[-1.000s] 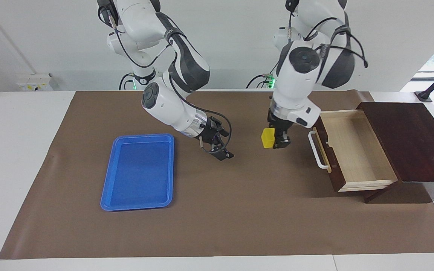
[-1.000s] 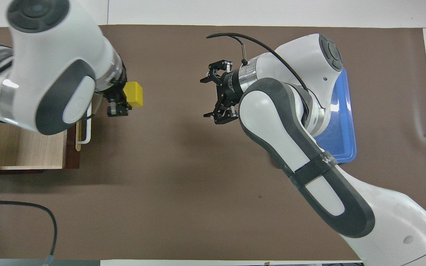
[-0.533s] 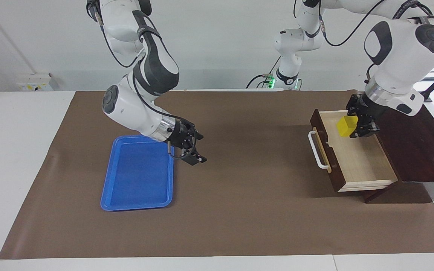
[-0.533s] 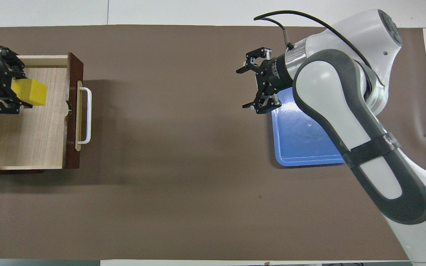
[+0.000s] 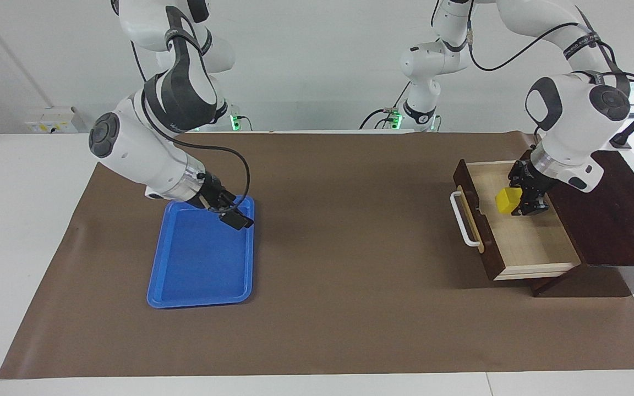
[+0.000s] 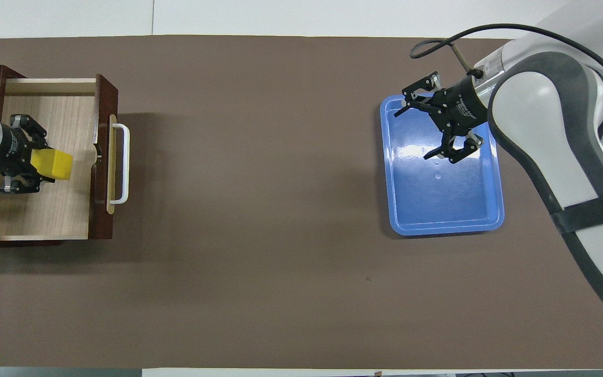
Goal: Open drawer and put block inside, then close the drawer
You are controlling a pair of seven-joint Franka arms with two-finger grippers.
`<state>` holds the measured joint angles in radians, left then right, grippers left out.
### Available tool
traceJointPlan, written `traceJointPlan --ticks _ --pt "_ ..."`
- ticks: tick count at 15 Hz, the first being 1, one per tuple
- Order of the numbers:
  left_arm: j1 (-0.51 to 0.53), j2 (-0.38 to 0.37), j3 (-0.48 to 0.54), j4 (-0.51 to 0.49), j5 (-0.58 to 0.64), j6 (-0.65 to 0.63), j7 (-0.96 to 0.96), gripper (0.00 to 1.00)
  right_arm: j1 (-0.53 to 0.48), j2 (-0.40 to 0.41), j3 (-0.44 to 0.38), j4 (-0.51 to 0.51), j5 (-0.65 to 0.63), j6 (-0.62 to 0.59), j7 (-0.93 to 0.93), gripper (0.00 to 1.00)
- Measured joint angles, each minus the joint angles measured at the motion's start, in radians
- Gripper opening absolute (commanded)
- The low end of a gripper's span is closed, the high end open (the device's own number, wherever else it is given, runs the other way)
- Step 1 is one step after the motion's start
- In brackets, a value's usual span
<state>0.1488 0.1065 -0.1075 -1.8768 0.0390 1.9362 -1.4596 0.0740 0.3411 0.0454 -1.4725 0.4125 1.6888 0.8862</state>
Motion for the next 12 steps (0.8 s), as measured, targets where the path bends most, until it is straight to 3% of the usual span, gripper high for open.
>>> traceJointPlan --ticks 1,2,4,5,9,12 --pt "0.006 -0.006 0.0 -0.024 0.0 0.018 0.001 0.0 -0.01 -0.007 0.0 0.004 -0.035 -0.019 -0.073 1.0" --pt "0.009 -0.013 0.0 -0.043 0.0 0.034 0.002 0.16 -0.017 -0.014 0.0 0.006 -0.069 -0.034 -0.14 1.0" --pt "0.013 -0.023 0.0 -0.068 0.0 0.051 0.003 0.75 -0.02 -0.028 -0.001 0.007 -0.14 -0.051 -0.275 1.0" --pt "0.015 -0.025 0.0 -0.074 0.0 0.054 0.006 1.0 -0.023 -0.035 -0.001 0.008 -0.175 -0.057 -0.343 1.0" --pt "0.018 -0.027 -0.003 -0.046 0.0 0.046 0.018 1.0 -0.061 -0.06 -0.002 0.009 -0.303 -0.066 -0.636 1.0" --pt "-0.041 -0.008 -0.016 0.101 -0.001 -0.087 -0.056 1.0 -0.087 -0.082 -0.003 0.01 -0.372 -0.066 -0.827 1.0"
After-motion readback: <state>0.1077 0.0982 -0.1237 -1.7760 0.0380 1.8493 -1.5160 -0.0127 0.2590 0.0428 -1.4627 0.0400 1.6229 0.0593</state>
